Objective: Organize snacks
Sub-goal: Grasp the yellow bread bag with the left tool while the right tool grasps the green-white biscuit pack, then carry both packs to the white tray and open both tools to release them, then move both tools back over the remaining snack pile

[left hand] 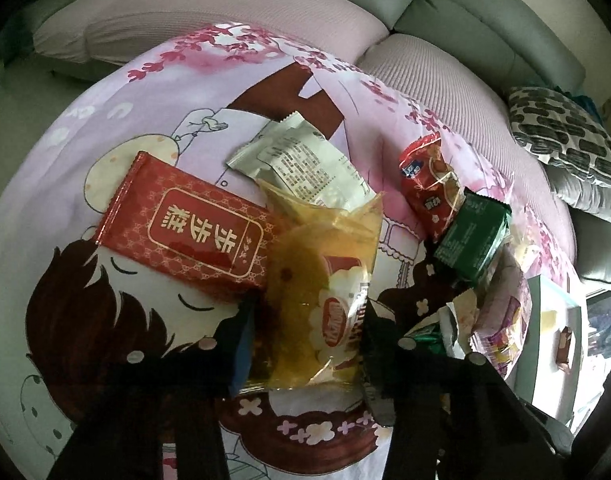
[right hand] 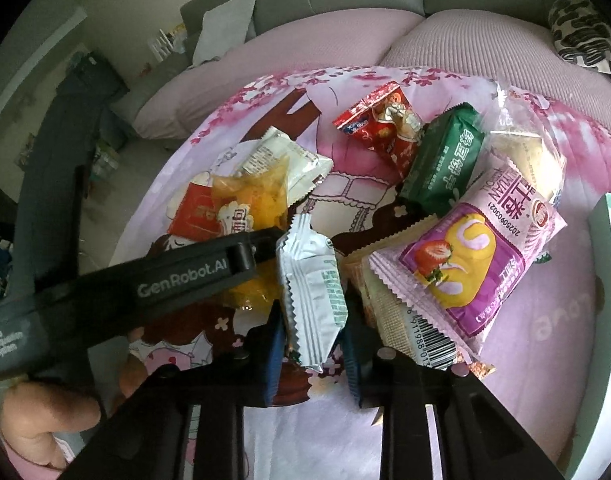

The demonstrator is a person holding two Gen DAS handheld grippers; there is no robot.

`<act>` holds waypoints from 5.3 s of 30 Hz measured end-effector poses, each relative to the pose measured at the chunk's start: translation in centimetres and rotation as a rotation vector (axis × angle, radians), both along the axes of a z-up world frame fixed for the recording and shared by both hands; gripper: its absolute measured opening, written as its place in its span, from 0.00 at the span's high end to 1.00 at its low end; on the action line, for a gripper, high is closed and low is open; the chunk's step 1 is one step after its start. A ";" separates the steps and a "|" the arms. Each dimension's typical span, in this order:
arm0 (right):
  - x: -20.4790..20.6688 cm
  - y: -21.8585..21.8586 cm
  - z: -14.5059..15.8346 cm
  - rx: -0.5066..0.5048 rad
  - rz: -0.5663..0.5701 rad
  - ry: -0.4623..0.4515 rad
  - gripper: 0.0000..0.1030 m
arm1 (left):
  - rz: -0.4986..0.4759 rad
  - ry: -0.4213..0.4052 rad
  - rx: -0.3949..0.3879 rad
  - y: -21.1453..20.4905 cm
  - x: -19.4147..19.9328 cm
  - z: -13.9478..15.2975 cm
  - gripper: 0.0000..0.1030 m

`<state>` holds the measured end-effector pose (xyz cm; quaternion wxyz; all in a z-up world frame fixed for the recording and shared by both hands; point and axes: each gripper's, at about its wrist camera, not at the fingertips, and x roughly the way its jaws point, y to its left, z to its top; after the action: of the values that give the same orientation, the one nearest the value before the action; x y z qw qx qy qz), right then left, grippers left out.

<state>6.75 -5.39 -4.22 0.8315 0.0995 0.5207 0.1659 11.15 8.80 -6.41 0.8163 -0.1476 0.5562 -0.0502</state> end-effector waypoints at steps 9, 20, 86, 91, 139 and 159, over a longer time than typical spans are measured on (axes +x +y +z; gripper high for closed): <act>-1.5 -1.7 2.1 0.048 -0.038 -0.031 0.74 | 0.006 -0.063 0.002 -0.1 -1.0 2.5 0.60; -4.9 -5.5 7.5 0.087 -0.126 -0.147 0.74 | 0.043 -0.185 0.017 -1.5 -2.5 7.8 0.60; -14.2 -34.3 5.6 0.086 -0.926 0.009 0.74 | -0.640 -0.122 0.116 -30.8 -9.8 4.5 0.60; -14.4 -34.5 5.7 0.098 -0.932 0.012 0.74 | -0.638 -0.109 0.126 -30.9 -9.7 4.1 0.60; -14.3 -35.1 5.3 -0.171 -0.953 0.091 0.00 | -0.558 -0.147 0.165 -29.9 -9.0 4.9 0.00; -13.1 -32.9 6.4 -0.238 -0.900 0.057 0.00 | -0.324 -0.161 0.256 -20.2 -5.0 7.5 0.00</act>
<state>-6.31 -38.33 2.20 0.8118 0.2237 0.4640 -0.2751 6.17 -11.42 1.08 0.8513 0.0532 0.5076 -0.1214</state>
